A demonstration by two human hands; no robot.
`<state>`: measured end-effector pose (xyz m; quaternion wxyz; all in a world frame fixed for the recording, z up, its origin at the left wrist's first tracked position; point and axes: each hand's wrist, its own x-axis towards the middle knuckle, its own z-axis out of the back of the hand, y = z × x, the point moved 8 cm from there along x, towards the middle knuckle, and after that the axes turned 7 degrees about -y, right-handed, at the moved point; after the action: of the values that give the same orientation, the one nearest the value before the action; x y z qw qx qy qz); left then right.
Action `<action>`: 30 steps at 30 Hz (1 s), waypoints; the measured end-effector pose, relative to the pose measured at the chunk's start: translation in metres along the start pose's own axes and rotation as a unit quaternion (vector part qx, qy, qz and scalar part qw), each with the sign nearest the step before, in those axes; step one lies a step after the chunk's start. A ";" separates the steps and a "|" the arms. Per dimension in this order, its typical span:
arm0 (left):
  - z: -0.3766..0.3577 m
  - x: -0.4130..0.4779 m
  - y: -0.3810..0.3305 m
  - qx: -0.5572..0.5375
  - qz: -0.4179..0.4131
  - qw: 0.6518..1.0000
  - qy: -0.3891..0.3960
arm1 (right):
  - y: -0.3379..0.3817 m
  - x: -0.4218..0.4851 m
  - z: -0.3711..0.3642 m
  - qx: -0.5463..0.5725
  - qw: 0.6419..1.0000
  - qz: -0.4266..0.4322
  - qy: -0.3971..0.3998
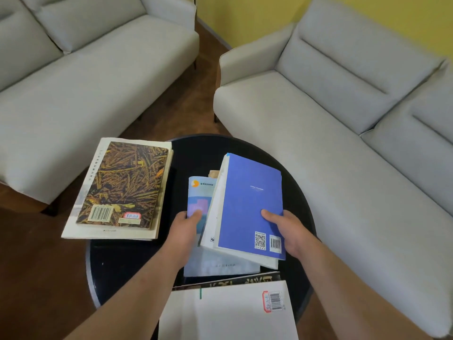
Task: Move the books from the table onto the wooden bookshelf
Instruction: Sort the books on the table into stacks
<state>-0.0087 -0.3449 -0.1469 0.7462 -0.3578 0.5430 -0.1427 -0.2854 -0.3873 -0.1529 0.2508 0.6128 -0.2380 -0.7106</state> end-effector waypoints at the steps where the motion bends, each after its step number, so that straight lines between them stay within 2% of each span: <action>1: -0.002 0.001 -0.003 -0.003 -0.002 1.000 0.003 | 0.002 0.001 0.004 0.012 1.000 0.000 0.001; 5: -0.013 0.005 -0.015 -0.014 0.007 1.000 -0.002 | 0.020 0.006 0.027 0.025 0.999 0.024 -0.007; 8: -0.027 0.005 -0.028 -0.008 -0.022 1.000 -0.006 | 0.028 0.006 0.040 0.011 0.999 0.045 -0.015; 10: -0.035 0.003 -0.037 0.032 -0.052 0.998 -0.011 | 0.028 0.003 0.038 0.007 0.999 0.053 -0.005; 12: -0.035 0.004 -0.043 0.134 -0.080 0.987 -0.045 | 0.025 -0.003 0.028 -0.005 0.998 0.060 0.012; 14: -0.031 0.006 -0.041 0.196 -0.070 0.977 -0.054 | 0.023 -0.008 0.011 -0.043 0.996 0.072 0.038; 17: -0.039 0.002 -0.029 0.031 0.024 0.997 0.071 | 0.024 -0.010 -0.003 -0.046 0.995 0.061 0.061; 19: -0.041 0.002 -0.030 0.012 0.028 0.992 0.125 | 0.023 -0.011 -0.002 0.002 0.997 0.021 0.070; 21: -0.043 0.003 -0.033 0.028 -0.001 0.989 0.143 | 0.021 -0.011 -0.002 0.041 0.996 -0.007 0.079; 25: -0.052 -0.001 -0.030 -0.020 -0.009 0.982 0.189 | 0.006 -0.013 -0.011 0.084 0.993 -0.016 0.081; 30: -0.052 0.003 -0.031 -0.003 -0.007 0.984 0.179 | 0.009 -0.010 -0.010 0.105 0.990 -0.020 0.094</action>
<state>-0.0493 -0.3878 -0.1352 0.6345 -0.3327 0.6660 -0.2077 -0.2741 -0.3879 -0.1404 0.1925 0.7044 -0.2741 -0.6258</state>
